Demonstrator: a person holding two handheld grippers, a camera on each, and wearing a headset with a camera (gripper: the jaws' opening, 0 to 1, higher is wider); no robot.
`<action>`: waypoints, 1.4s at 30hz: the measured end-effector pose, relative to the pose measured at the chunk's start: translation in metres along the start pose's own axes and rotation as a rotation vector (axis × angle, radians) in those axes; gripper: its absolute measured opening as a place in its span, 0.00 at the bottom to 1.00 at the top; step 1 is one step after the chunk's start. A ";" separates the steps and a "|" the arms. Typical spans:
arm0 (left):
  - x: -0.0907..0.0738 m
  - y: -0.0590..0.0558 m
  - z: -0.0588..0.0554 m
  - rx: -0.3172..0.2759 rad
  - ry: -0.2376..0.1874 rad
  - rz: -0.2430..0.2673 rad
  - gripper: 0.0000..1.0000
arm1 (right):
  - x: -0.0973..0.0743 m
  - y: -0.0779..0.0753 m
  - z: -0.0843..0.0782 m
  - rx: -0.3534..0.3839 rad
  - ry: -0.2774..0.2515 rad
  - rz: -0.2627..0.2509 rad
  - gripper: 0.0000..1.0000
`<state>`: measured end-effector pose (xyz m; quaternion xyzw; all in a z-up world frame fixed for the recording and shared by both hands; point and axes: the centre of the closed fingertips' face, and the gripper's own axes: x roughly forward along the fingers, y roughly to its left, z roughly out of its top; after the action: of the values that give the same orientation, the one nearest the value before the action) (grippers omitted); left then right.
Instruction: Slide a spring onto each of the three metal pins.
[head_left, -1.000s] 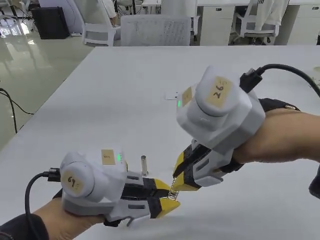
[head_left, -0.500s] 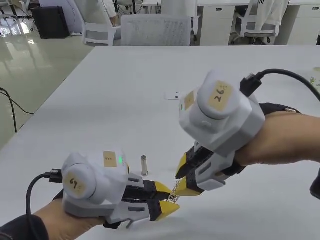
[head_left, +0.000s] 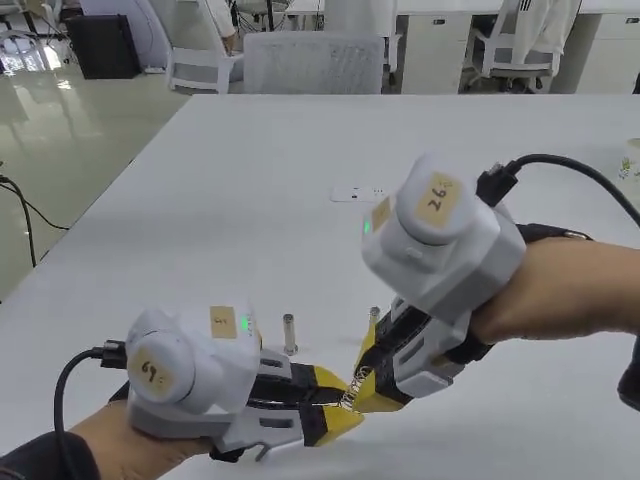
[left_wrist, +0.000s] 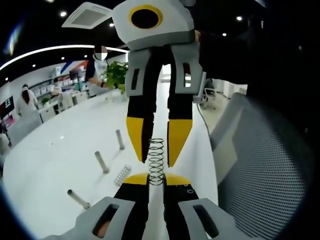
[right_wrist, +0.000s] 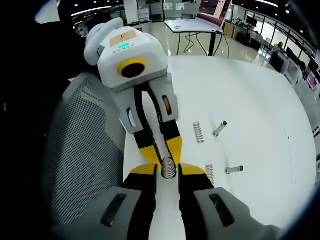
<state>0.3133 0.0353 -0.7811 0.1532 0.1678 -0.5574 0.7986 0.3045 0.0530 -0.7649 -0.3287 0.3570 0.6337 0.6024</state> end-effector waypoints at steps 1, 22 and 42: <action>0.000 0.000 0.001 0.000 -0.002 0.000 0.02 | 0.000 0.000 0.000 0.000 -0.001 0.001 0.13; -0.001 -0.001 0.006 -0.007 -0.030 -0.006 0.02 | 0.004 0.002 -0.001 0.030 0.006 0.016 0.08; -0.006 0.007 0.003 -0.094 -0.045 0.025 0.11 | -0.001 -0.005 -0.007 0.042 0.019 -0.014 0.08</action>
<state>0.3184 0.0415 -0.7757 0.1052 0.1738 -0.5420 0.8154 0.3090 0.0468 -0.7681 -0.3246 0.3737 0.6185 0.6102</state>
